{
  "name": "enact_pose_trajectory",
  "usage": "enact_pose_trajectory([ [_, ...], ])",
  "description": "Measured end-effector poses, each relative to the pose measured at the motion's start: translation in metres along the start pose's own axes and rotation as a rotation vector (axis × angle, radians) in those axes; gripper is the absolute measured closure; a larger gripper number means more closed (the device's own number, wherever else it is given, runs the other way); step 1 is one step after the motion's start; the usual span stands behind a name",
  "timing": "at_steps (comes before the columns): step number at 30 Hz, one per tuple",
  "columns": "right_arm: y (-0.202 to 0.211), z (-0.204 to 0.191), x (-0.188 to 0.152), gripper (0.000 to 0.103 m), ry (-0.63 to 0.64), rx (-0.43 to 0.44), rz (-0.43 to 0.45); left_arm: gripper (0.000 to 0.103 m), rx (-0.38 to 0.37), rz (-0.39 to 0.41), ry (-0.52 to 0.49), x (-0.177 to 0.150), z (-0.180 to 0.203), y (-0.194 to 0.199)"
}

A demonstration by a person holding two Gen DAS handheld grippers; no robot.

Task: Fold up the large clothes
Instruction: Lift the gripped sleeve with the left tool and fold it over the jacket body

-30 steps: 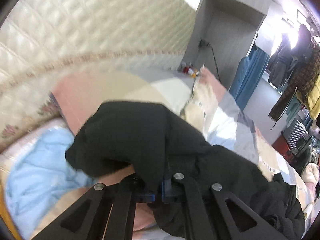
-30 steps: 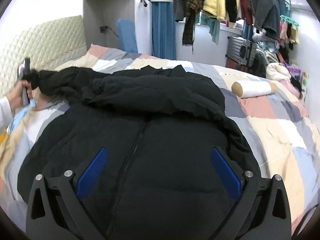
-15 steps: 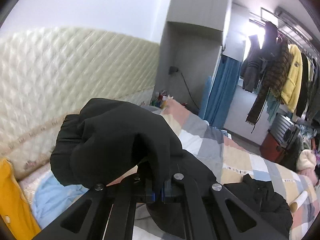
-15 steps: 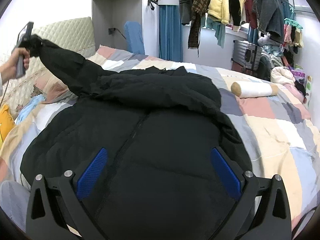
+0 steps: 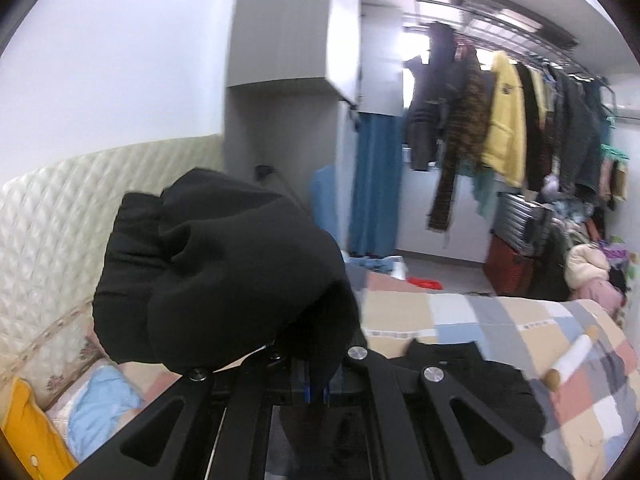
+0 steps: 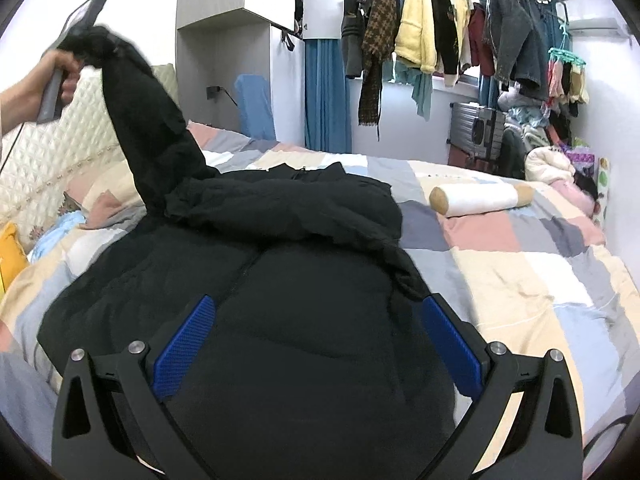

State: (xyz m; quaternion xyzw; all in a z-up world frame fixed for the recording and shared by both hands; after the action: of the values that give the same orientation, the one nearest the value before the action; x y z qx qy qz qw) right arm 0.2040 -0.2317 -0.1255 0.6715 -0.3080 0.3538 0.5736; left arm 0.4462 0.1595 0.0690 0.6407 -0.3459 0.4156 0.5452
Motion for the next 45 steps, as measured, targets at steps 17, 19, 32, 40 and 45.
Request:
enact_pose_trajectory([
  [17, 0.012, 0.077, -0.001, 0.000, -0.211, -0.016, 0.053, 0.100, -0.341, -0.049, -0.089, -0.085, 0.248, -0.024],
  [19, 0.014, 0.091, -0.004, 0.000, -0.251, -0.017, 0.054, 0.100, -0.359, -0.053, -0.124, -0.111, 0.275, -0.030],
  [32, 0.003, 0.114, -0.009, 0.000, -0.336, 0.018, 0.026, 0.098, -0.372, -0.337, -0.401, -0.255, 0.376, -0.103],
  [40, -0.008, 0.111, -0.012, 0.000, -0.314, 0.024, 0.005, 0.091, -0.346, -0.374, -0.386, -0.244, 0.359, -0.091],
  [45, -0.001, 0.107, -0.013, 0.000, -0.292, 0.014, 0.018, 0.053, -0.278, -0.421, -0.455, -0.246, 0.350, -0.072],
])
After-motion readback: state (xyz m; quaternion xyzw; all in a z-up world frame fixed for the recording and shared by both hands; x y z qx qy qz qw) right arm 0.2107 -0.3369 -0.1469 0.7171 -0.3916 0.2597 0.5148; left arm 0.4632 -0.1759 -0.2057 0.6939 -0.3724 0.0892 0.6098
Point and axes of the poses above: each gripper's, at about its wrist camera, not at the fingertips, and y roughly against the way its jaws point, z to its right, x to its top, the point moved 5 cm from there along -y, roughly the way its jaws point, and after that the axes turned 7 degrees about -y, right-handed, at the moved point
